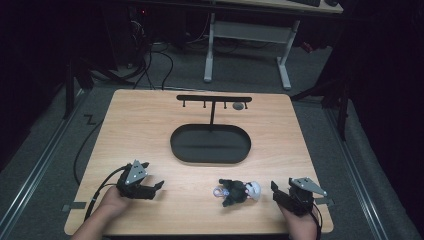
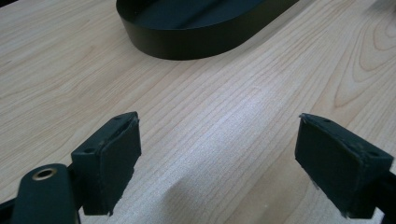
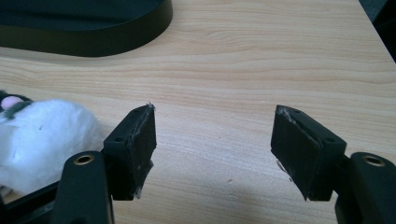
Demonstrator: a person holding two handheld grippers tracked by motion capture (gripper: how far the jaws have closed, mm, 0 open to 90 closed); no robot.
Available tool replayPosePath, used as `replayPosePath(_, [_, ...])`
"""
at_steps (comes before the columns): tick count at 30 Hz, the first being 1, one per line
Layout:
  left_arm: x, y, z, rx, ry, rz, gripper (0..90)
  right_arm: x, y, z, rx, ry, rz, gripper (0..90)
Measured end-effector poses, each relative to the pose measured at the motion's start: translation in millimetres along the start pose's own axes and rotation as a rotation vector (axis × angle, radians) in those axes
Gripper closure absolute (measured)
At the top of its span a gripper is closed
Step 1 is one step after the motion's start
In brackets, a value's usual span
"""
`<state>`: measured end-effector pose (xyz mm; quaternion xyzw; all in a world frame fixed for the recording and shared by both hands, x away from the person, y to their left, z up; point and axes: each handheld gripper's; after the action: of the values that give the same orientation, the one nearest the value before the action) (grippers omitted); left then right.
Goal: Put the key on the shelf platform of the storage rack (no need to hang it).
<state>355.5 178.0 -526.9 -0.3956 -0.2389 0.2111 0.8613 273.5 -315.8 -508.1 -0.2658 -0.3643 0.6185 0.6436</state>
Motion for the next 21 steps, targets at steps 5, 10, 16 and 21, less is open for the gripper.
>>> replayPosePath(5, [-0.2, 0.1, 0.3, -0.002, -0.001, -0.002, 15.3, 1.6, -0.2, -0.6, 0.005, 0.005, -0.006, 28.4])
replayPosePath(10, [0.4, -0.1, -0.2, 0.001, 0.001, 0.001, 15.3, 2.7, 0.9, -0.4, 0.006, 0.004, 0.002, 28.4])
replayPosePath(16, [0.2, -0.2, -0.3, 0.001, 0.0, -0.001, 15.3, 3.5, 2.3, -2.1, 0.017, 0.0, 0.008, 28.6])
replayPosePath(21, [0.2, -0.2, -0.3, 0.002, 0.0, -0.002, 15.3, 4.8, 2.7, -2.7, 0.016, -0.005, 0.013, 28.8])
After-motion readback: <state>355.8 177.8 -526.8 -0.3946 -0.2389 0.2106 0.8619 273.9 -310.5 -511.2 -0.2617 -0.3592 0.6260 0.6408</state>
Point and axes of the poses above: each handheld gripper's, and its own axes: z roughly backward along the jaws, y roughly out of its underside, x roughly to its left, and after that the axes turned 9 degrees about -z, right-handed
